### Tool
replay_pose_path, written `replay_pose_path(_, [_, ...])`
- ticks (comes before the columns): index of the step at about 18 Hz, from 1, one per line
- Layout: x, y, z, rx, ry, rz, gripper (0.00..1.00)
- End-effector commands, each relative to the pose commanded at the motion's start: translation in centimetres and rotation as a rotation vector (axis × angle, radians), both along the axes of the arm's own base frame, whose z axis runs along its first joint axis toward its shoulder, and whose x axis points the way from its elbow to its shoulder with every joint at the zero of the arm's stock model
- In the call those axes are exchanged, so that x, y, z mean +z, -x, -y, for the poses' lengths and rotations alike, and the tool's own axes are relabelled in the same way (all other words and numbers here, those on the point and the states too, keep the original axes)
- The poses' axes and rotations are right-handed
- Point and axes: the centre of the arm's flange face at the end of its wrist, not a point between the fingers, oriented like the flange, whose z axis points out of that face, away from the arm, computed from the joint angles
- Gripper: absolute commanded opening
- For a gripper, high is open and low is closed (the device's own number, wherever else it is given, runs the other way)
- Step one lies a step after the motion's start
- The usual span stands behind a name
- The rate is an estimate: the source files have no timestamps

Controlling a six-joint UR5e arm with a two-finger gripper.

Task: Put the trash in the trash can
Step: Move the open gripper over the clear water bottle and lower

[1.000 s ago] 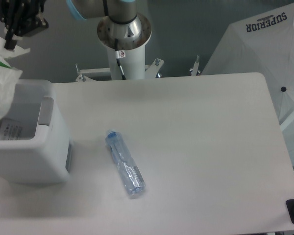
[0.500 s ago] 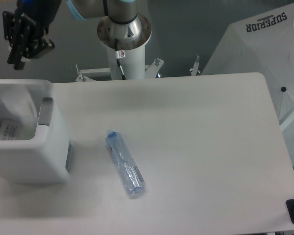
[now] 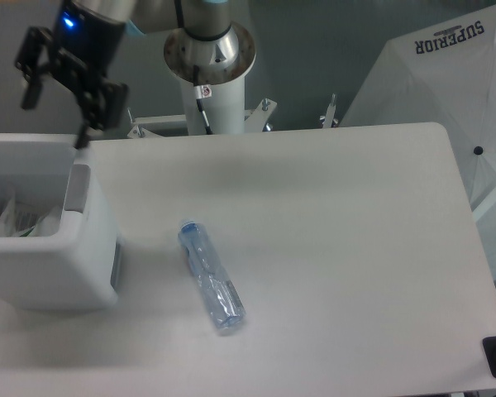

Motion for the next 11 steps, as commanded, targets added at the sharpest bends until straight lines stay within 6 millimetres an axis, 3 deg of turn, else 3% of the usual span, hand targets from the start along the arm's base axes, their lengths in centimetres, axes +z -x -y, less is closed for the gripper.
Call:
replay_pose_path(5, [-3.2,8.9,-0.9,0.186,0.08,0.074,1.0])
replay_pose_path(11, [-8.2,14.1,-3.6,0.358,0.232,0.136,1.0])
